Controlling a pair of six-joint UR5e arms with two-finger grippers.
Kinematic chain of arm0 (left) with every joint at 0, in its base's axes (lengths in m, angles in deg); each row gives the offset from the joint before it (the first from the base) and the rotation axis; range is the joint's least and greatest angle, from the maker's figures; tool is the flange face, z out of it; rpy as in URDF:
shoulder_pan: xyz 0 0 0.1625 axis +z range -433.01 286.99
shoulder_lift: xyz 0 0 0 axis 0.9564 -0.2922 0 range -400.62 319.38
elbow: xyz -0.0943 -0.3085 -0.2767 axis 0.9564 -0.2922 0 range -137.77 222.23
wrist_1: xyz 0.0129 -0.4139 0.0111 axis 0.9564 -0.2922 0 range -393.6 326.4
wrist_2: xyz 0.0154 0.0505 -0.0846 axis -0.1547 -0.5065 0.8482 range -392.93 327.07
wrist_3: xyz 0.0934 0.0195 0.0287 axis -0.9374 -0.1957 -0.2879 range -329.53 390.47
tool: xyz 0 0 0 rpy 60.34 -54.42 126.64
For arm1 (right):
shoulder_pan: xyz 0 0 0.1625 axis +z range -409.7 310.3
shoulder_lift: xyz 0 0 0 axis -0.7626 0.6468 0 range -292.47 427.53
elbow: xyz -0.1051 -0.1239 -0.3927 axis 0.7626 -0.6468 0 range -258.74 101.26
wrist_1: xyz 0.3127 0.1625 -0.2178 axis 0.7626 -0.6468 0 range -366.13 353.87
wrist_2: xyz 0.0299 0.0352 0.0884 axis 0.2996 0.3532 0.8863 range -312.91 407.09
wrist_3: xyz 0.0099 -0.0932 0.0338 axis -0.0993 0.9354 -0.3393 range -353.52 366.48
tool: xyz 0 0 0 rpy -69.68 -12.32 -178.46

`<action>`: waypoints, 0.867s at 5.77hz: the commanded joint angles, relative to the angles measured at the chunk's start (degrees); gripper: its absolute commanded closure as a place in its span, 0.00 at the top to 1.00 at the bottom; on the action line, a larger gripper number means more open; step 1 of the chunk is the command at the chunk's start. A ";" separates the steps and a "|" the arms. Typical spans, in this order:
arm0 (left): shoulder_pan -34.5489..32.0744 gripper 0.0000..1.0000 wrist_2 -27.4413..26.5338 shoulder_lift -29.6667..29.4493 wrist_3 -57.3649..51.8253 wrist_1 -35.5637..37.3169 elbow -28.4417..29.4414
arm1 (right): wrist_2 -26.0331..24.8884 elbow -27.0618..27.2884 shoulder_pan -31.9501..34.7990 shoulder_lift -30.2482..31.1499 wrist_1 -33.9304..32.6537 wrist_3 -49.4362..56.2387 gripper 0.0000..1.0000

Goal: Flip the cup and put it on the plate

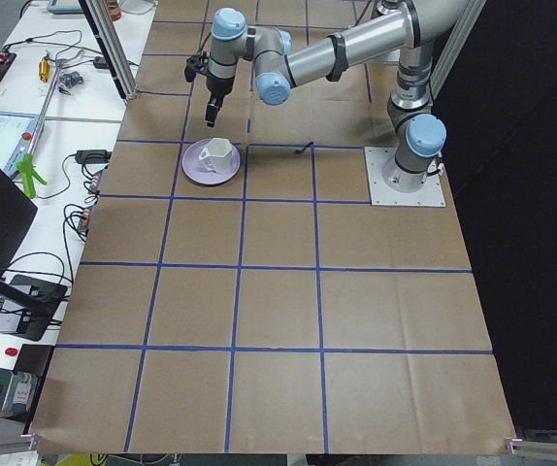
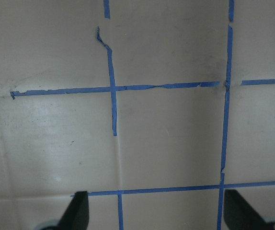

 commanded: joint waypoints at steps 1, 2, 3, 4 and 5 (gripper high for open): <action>-2.79 0.99 -0.19 2.90 6.88 -24.21 10.30 | 0.00 0.00 0.00 0.00 0.00 0.00 1.00; -7.16 0.99 -5.94 2.99 11.71 -29.73 14.37 | 0.00 0.00 0.00 0.00 0.00 0.00 1.00; -10.34 0.98 -6.43 3.69 12.37 -29.87 14.76 | 0.00 0.00 0.00 0.00 0.00 0.00 1.00; -10.72 0.98 -6.52 4.22 13.59 -29.96 14.76 | 0.00 0.00 0.00 0.00 0.00 0.00 1.00; -10.72 0.98 -6.26 3.96 13.61 -29.96 14.68 | 0.00 0.00 0.00 0.00 0.00 0.00 1.00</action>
